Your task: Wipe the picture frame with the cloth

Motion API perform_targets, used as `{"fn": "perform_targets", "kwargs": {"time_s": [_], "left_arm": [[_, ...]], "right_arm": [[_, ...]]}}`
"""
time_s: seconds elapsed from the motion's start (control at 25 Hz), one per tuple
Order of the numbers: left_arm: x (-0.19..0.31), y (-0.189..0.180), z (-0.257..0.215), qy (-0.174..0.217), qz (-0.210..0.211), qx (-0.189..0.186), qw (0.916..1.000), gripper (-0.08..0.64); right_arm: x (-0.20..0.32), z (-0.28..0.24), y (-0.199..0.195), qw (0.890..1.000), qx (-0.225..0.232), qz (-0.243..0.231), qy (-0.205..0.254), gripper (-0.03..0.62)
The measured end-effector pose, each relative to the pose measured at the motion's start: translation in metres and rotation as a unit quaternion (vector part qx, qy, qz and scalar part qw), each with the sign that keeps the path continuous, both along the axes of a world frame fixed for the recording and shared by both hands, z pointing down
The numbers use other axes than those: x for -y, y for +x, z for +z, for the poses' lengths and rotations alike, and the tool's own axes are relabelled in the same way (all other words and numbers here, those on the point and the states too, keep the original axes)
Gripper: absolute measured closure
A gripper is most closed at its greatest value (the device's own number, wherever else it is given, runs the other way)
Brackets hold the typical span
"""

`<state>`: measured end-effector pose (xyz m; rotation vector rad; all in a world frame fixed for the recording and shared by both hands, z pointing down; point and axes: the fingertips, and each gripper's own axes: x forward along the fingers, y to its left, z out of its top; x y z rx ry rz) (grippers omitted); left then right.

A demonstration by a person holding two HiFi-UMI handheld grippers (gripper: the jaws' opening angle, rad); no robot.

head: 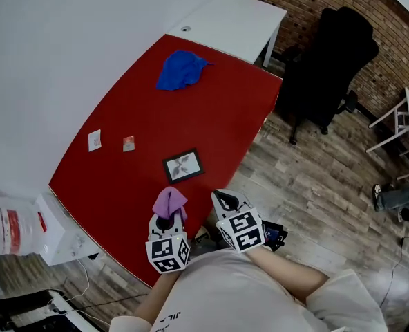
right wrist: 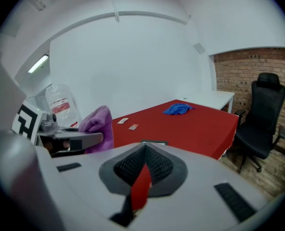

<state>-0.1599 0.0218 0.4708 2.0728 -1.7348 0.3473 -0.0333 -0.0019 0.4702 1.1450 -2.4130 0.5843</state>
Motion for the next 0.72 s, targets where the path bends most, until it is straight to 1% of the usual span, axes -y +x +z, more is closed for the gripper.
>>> {"fn": "perform_targets", "kwargs": {"time_s": [0.2, 0.72], "left_arm": [[0.0032, 0.0051, -0.0047, 0.004, 0.008, 0.002, 1.0000, 0.497], [0.0014, 0.0030, -0.0073, 0.007, 0.010, 0.007, 0.9999, 0.497]], "right_arm": [[0.0004, -0.0046, 0.0047, 1.000, -0.012, 0.003, 0.012, 0.589], [-0.0012, -0.0069, 0.0028, 1.000, -0.007, 0.003, 0.015, 0.589]]}}
